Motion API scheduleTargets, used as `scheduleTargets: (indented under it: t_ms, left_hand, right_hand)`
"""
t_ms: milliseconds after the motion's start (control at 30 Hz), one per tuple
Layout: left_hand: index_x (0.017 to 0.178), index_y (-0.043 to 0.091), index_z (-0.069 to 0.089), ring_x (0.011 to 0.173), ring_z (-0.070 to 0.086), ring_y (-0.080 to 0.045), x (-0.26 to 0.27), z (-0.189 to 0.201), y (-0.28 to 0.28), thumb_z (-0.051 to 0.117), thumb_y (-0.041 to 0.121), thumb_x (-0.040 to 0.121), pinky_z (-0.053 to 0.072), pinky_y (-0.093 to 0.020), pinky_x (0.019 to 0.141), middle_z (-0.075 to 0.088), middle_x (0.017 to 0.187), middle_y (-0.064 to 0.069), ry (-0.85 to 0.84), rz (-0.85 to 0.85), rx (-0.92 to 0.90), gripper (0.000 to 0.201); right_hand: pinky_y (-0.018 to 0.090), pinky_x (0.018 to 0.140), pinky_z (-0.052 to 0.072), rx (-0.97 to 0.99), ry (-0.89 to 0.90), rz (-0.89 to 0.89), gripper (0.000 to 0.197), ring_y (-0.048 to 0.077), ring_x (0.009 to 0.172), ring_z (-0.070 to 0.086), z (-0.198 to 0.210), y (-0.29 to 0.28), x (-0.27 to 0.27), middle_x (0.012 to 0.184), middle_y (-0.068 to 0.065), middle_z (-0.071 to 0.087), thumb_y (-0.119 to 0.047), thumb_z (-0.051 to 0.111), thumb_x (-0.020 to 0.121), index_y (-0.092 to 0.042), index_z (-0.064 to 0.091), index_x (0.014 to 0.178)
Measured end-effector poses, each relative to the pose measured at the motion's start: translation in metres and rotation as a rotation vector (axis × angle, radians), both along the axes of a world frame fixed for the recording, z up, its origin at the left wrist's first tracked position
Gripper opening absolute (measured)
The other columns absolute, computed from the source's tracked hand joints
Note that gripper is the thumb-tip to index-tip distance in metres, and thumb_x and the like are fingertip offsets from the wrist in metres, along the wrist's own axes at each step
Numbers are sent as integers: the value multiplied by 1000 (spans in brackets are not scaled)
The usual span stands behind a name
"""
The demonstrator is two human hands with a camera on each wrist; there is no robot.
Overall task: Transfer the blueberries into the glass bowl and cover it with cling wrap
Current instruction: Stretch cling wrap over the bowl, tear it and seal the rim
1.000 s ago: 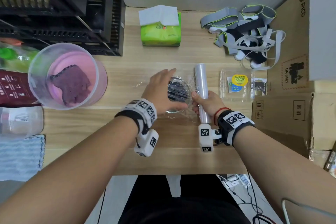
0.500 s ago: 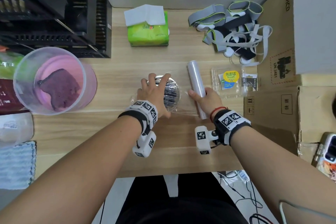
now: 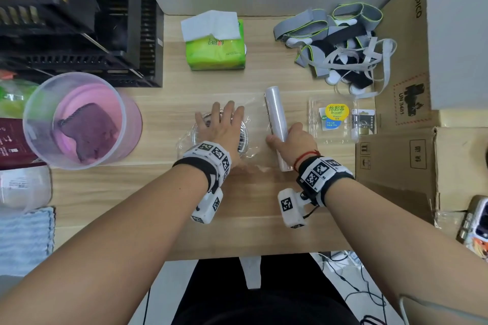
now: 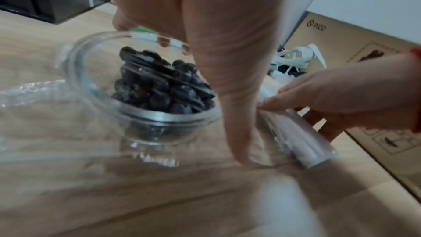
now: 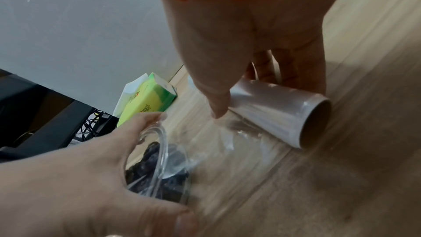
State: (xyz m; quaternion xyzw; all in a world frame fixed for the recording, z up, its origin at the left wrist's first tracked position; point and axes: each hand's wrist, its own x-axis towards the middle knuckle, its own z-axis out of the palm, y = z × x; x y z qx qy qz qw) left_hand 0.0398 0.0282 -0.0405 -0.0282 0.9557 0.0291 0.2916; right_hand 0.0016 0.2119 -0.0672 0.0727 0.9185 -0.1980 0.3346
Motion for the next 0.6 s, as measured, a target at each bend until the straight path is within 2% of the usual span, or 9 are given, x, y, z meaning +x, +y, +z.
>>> scheduleTargets:
  t_ms: [67, 167, 333, 500, 600]
  left_hand:
    - [144, 26, 21, 138, 24, -31, 1, -5, 0, 81, 67, 42, 25, -64, 107, 28, 148, -2, 40, -7, -32, 125]
    - [134, 27, 33, 123, 35, -28, 3, -8, -7, 83, 57, 40, 33, -56, 98, 39, 133, -1, 69, 10, -64, 111]
    - [133, 27, 32, 120, 37, -28, 5, -4, -28, 82, 59, 40, 37, -54, 95, 39, 131, -2, 55, 23, -86, 110]
    - [140, 28, 24, 119, 37, -29, 8, -4, -39, 85, 57, 36, 38, -55, 93, 39, 129, -2, 43, 26, -121, 123]
    - [139, 30, 24, 119, 36, -29, 9, -6, -40, 84, 52, 37, 37, -55, 95, 39, 130, -2, 49, 27, -123, 120]
  right_hand:
    - [40, 78, 51, 15, -1, 12, 64, 36, 99, 65, 0, 0, -1, 109, 15, 65, -57, 62, 86, -6, 43, 118]
    - [40, 77, 49, 34, 0, 37, 64, 36, 99, 64, 1, 0, -3, 109, 16, 64, -58, 62, 86, -5, 43, 118]
    - [38, 74, 47, 20, -16, 76, 62, 35, 97, 64, 0, -8, -3, 107, 16, 65, -58, 59, 87, -7, 42, 116]
    - [36, 72, 44, 21, -42, 94, 60, 33, 93, 62, 0, -15, -3, 104, 11, 64, -63, 56, 85, -13, 43, 114]
    - [37, 73, 45, 44, -46, 86, 62, 33, 96, 64, 0, -15, -4, 105, 12, 65, -66, 55, 83, -13, 43, 113]
